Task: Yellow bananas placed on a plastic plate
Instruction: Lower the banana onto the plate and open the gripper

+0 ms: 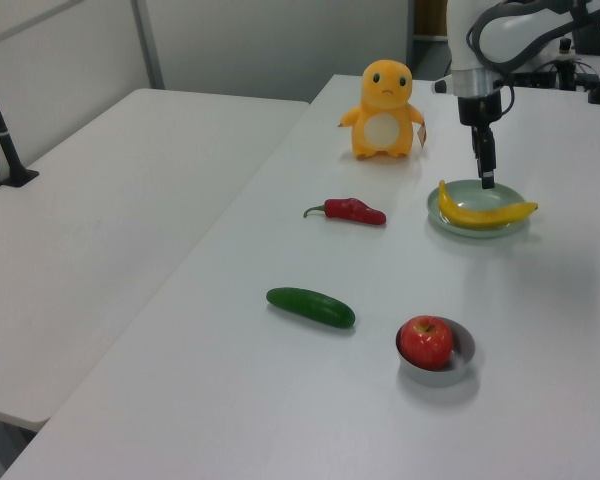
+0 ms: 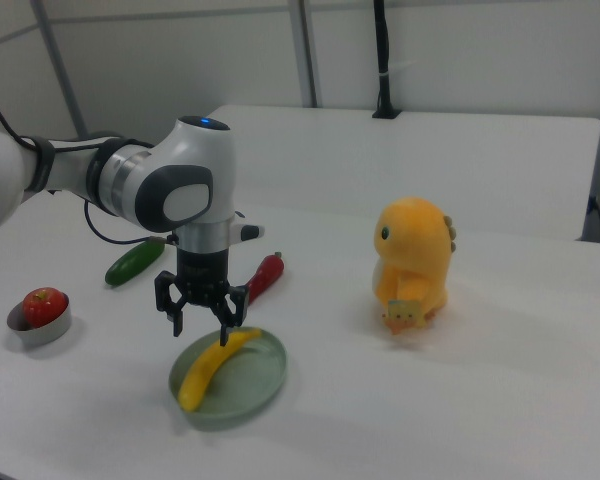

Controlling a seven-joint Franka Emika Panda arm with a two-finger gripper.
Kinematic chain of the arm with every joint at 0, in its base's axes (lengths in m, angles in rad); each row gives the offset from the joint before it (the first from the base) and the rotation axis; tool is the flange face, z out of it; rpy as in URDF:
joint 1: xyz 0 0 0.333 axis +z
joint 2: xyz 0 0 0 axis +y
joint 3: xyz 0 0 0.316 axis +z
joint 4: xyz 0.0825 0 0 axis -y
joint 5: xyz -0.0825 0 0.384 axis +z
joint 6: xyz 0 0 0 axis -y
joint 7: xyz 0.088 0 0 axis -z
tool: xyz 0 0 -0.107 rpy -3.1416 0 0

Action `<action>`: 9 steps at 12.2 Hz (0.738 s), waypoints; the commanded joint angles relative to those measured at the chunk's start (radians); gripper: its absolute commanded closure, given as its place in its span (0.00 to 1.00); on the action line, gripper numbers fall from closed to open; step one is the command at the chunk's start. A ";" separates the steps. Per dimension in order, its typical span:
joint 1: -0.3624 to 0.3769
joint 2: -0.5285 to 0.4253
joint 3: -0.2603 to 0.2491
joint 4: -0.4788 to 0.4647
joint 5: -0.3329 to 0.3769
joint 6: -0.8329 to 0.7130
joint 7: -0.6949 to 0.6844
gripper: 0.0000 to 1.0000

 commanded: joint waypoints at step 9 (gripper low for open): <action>0.009 -0.100 -0.001 0.259 0.065 -0.161 0.313 0.00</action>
